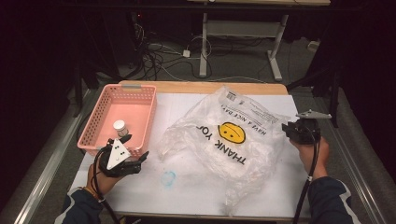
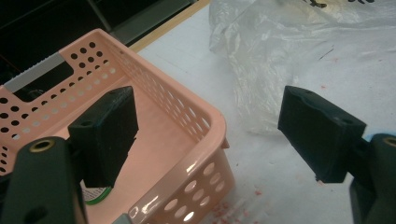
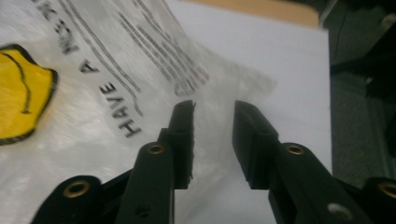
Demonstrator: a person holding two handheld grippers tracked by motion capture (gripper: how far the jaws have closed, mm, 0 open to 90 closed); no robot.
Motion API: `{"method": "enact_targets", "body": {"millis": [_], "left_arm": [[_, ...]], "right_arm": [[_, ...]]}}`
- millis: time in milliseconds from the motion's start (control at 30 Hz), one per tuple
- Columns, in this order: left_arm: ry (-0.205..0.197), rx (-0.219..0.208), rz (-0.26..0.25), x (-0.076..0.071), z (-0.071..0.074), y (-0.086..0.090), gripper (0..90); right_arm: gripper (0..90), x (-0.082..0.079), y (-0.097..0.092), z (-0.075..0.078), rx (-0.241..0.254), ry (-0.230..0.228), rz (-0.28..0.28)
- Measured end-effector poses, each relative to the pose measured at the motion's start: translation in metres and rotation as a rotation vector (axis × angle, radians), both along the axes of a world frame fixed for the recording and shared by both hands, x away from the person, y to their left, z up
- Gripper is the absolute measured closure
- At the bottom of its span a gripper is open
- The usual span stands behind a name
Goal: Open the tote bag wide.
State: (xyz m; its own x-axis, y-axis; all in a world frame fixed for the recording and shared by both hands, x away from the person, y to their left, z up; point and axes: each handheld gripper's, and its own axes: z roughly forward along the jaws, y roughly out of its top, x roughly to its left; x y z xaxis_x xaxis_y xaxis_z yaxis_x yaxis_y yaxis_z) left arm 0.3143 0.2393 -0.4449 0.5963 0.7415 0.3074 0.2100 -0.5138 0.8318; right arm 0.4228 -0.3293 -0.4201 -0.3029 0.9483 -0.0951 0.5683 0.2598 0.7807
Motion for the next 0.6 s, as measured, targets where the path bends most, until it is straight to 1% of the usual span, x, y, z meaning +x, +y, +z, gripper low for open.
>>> {"method": "enact_targets", "body": {"millis": [67, 100, 200, 267, 300, 333, 367, 433, 467, 533, 600], "left_arm": [[-0.003, -0.001, 0.001, -0.001, 0.000, 0.000, 19.8], [-0.002, 0.000, 0.002, -0.001, 0.001, 0.001, 19.8], [0.000, 0.002, 0.004, -0.001, 0.000, 0.001, 19.8], [-0.001, 0.002, 0.003, -0.001, 0.000, 0.002, 19.8], [-0.001, 0.002, 0.003, -0.001, 0.000, 0.002, 19.8], [-0.002, 0.002, 0.004, -0.001, 0.000, 0.001, 19.8], [-0.003, 0.003, 0.005, -0.001, 0.000, 0.001, 19.6], [-0.004, 0.000, 0.008, -0.001, 0.000, 0.001, 19.5], [-0.002, 0.002, 0.008, -0.001, 0.000, 0.001, 19.5], [-0.001, 0.002, 0.007, -0.001, -0.001, 0.001, 19.5], [0.002, 0.007, 0.004, -0.001, -0.001, 0.000, 19.5]], "right_arm": [[68.6, -0.008, 0.012, 0.010, 0.011, -0.045, 0.070], [68.0, -0.012, 0.020, 0.015, 0.009, -0.058, 0.101], [65.6, -0.024, 0.050, 0.023, 0.014, -0.082, 0.234], [63.9, -0.032, 0.073, 0.027, 0.007, -0.084, 0.314], [62.7, -0.036, 0.083, 0.027, 0.005, -0.090, 0.365], [59.5, -0.039, 0.095, 0.027, -0.007, -0.090, 0.404], [57.0, -0.042, 0.106, 0.027, -0.016, -0.086, 0.436], [51.8, -0.048, 0.126, 0.024, -0.023, -0.061, 0.509], [48.2, -0.050, 0.136, 0.021, -0.028, -0.051, 0.530], [44.5, -0.053, 0.152, 0.016, -0.035, -0.021, 0.583], [41.3, -0.056, 0.170, 0.007, -0.062, 0.022, 0.632]]}}
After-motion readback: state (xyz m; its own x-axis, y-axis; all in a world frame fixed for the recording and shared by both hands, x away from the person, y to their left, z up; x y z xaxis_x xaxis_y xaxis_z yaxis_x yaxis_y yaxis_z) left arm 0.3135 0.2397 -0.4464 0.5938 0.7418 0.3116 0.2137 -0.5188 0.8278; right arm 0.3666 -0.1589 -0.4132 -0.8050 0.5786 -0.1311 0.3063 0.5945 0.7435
